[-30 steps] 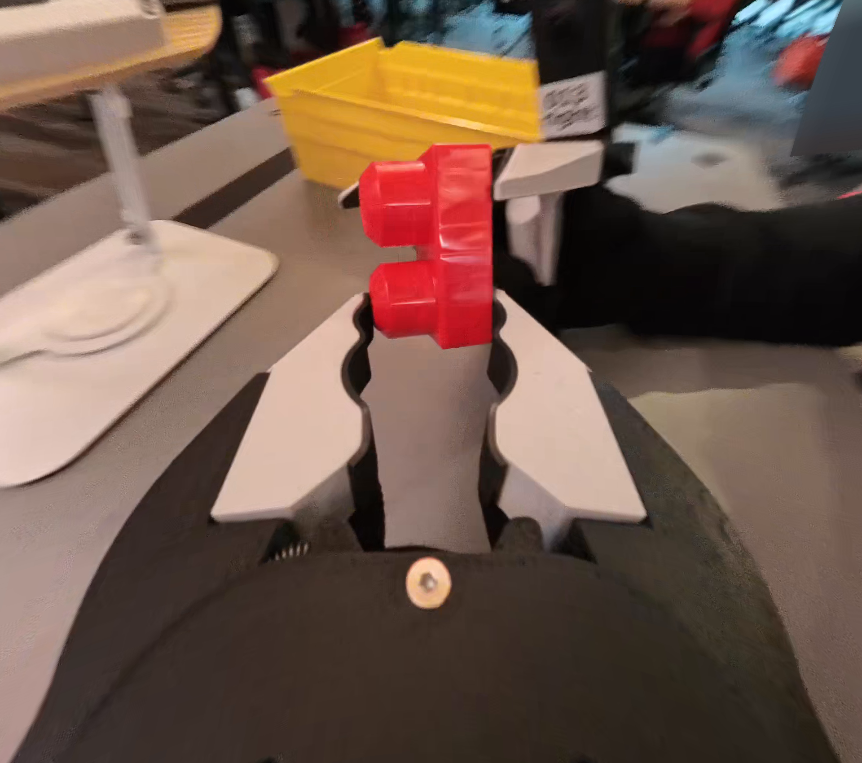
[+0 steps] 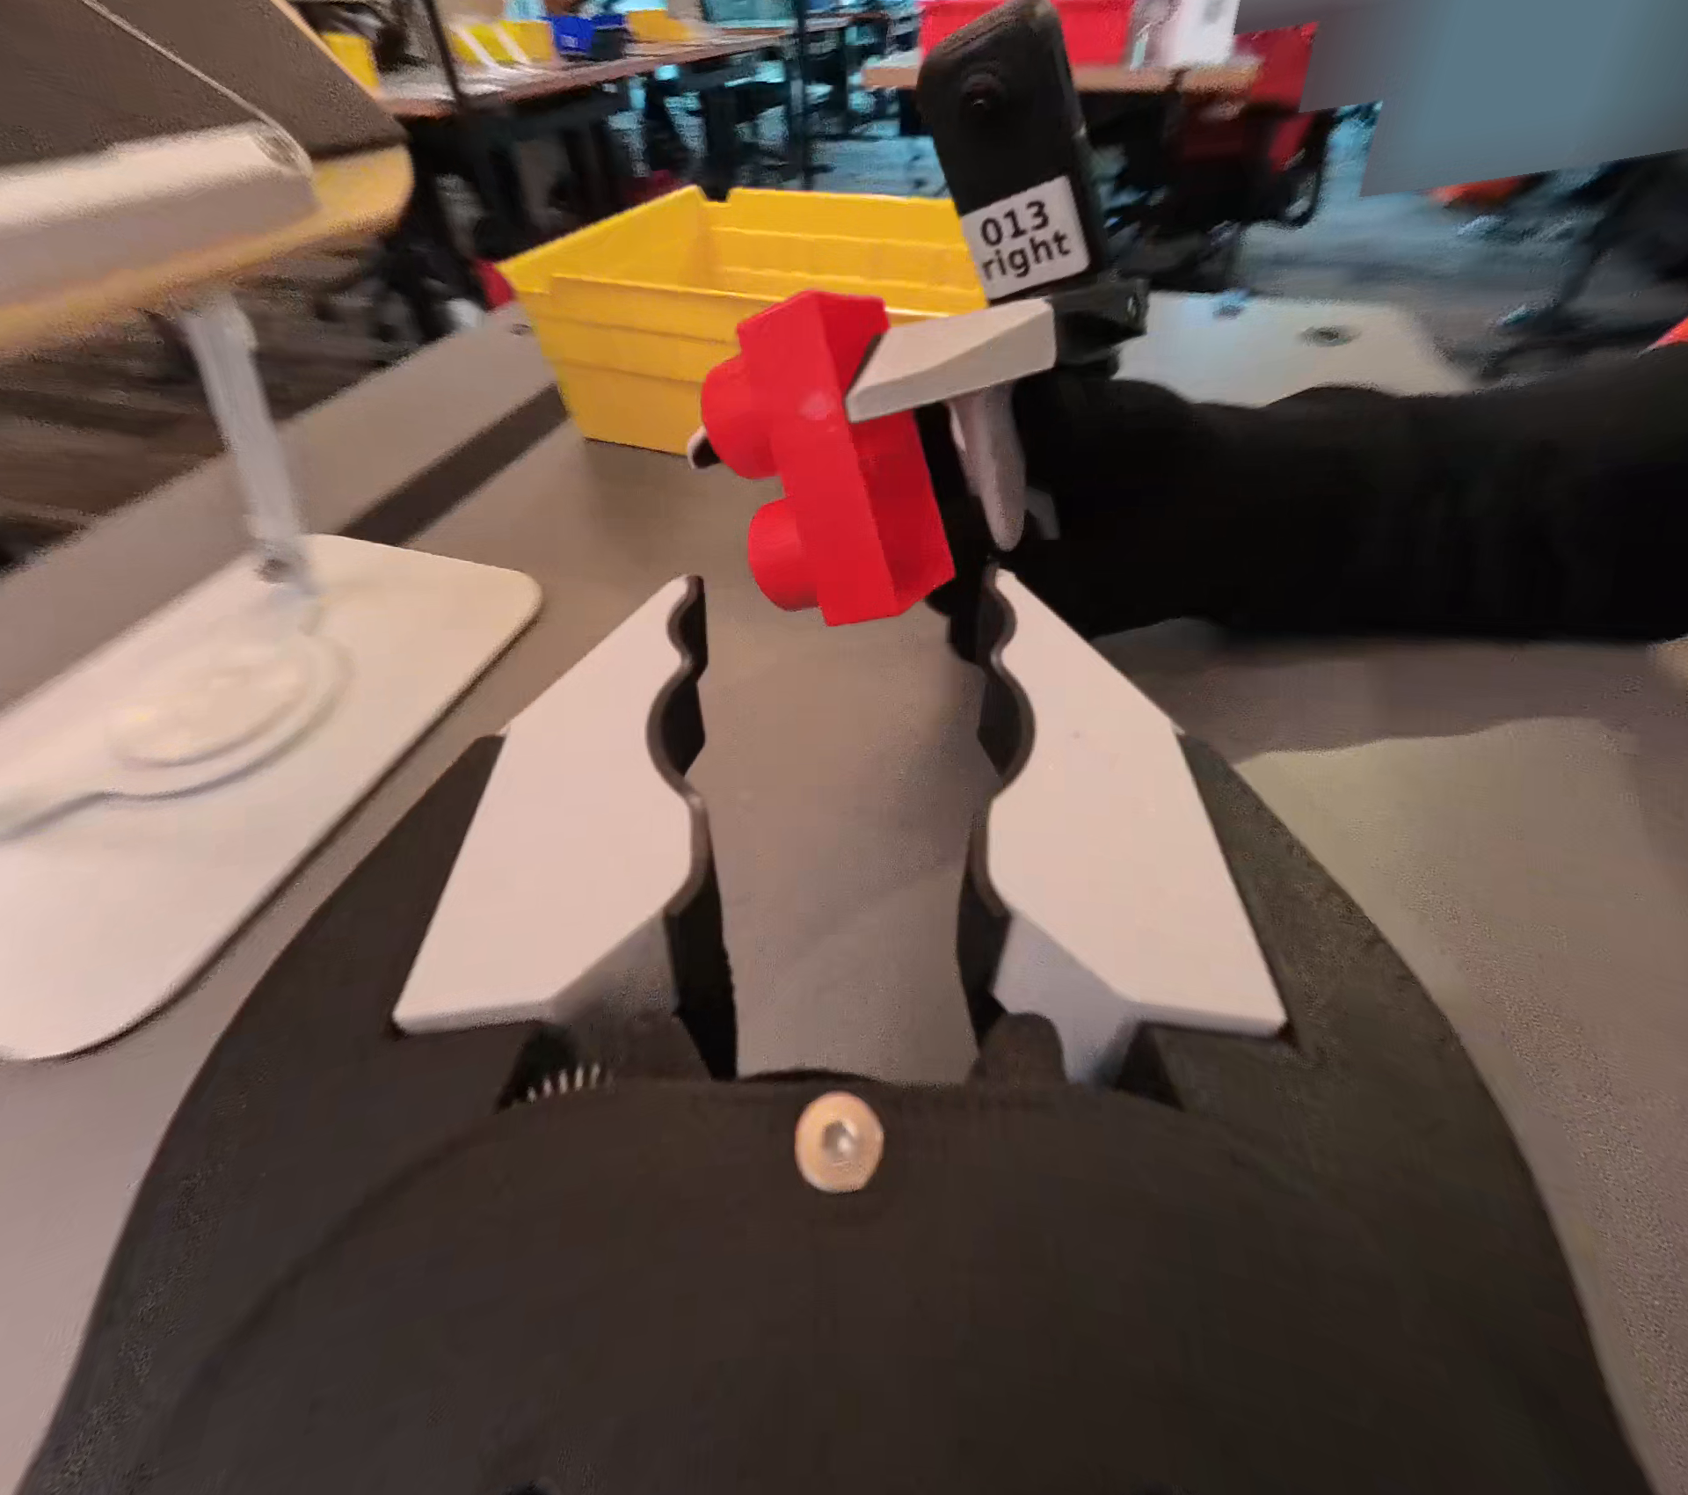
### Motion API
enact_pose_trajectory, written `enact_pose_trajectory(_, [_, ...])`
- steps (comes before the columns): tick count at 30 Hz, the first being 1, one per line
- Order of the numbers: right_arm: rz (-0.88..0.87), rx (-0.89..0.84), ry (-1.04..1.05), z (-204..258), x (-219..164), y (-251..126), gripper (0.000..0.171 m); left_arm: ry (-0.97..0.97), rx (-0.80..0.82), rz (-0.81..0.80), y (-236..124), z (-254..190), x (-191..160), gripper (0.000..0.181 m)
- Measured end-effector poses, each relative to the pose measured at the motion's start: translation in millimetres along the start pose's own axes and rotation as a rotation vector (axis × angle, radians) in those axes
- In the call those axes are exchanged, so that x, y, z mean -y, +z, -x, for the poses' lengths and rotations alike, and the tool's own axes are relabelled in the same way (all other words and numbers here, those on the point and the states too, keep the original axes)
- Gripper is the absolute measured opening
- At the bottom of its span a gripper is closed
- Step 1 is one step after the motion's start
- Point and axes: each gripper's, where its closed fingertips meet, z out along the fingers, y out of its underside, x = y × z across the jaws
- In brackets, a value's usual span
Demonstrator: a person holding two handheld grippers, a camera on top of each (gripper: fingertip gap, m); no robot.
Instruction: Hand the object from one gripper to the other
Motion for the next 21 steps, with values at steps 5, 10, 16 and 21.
enact_pose_trajectory(5, [-0.062,-0.085,0.068,-18,5,-6,0.041,0.233,0.249,0.110,6,12,-2,0.061])
enact_pose_trajectory(10, [-0.088,-0.137,0.041,-21,3,-5,0.041,0.245,0.399,0.155,20,23,-12,0.063])
enact_pose_trajectory(16, [-0.129,-0.180,0.002,-16,3,-1,0.041,0.285,0.509,0.150,28,27,-7,0.053])
enact_pose_trajectory(21, [-0.151,-0.194,0.034,-18,3,-2,0.041,0.288,0.534,0.159,31,26,-8,0.038])
